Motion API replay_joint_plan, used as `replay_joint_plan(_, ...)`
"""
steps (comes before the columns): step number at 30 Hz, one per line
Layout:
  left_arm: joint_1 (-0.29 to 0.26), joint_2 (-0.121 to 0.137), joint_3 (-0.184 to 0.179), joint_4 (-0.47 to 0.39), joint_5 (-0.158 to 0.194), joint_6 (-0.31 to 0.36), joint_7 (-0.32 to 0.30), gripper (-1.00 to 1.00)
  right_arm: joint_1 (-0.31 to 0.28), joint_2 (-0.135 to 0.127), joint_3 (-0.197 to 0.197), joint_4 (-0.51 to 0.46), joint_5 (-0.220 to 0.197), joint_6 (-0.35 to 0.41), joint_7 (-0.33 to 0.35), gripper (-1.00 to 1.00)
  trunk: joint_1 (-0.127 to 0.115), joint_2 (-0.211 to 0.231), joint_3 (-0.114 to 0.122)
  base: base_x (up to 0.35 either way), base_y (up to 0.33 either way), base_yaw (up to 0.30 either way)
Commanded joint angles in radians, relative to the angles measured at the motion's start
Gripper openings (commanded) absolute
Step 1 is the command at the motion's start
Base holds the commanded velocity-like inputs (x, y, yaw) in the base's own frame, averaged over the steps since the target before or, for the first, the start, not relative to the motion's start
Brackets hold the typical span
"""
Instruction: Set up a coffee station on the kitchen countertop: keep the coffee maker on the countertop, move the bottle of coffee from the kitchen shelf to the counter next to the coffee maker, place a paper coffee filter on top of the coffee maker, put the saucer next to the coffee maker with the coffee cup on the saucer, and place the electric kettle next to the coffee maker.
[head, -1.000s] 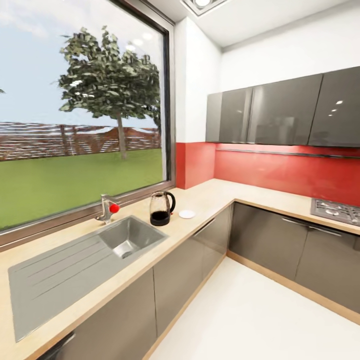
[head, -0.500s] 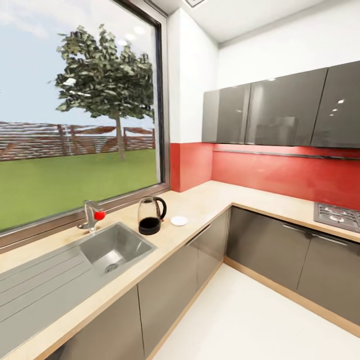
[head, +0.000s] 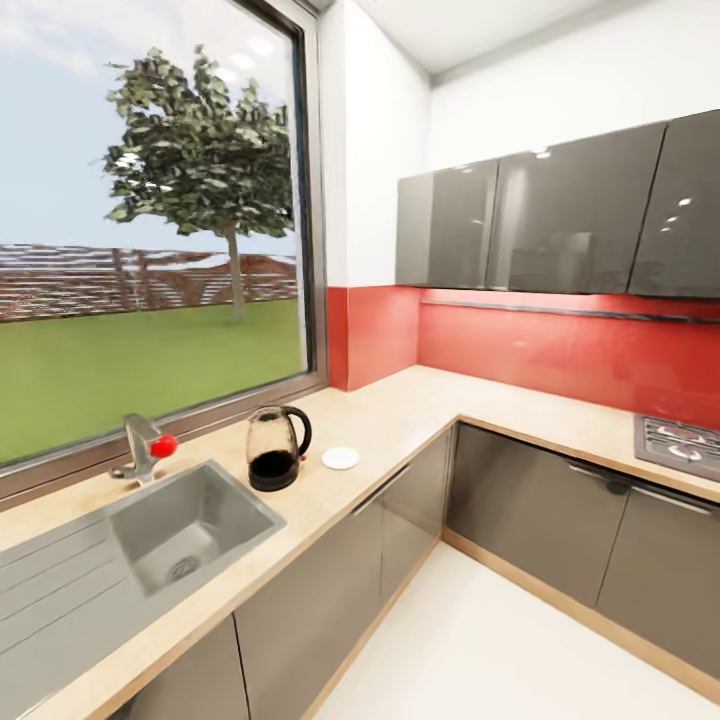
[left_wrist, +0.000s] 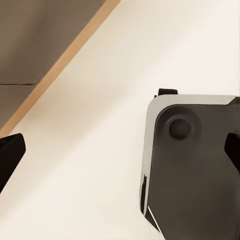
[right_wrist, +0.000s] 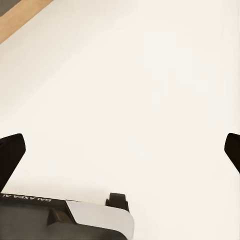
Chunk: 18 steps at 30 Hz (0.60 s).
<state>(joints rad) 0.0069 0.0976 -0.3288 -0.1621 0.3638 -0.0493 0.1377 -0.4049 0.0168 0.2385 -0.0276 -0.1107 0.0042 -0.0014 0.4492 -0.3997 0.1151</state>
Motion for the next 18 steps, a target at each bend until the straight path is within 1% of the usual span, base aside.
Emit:
replay_joint_plan(1,0.001,0.001,-0.009,-0.002,0.009,-0.001,0.005,1.00,0.000,0.000,0.008,0.000,-0.010,0.000,0.000,1.00,0.001,0.000,0.000,0.307,-0.184,0.000)
replay_joint_plan(18,0.001,0.001,-0.007,-0.002,0.009,-0.001,0.005,1.00,0.000,0.000,0.008,0.000,-0.010,0.000,0.000,1.00,0.001,0.000,0.000,0.307,-0.156,0.000)
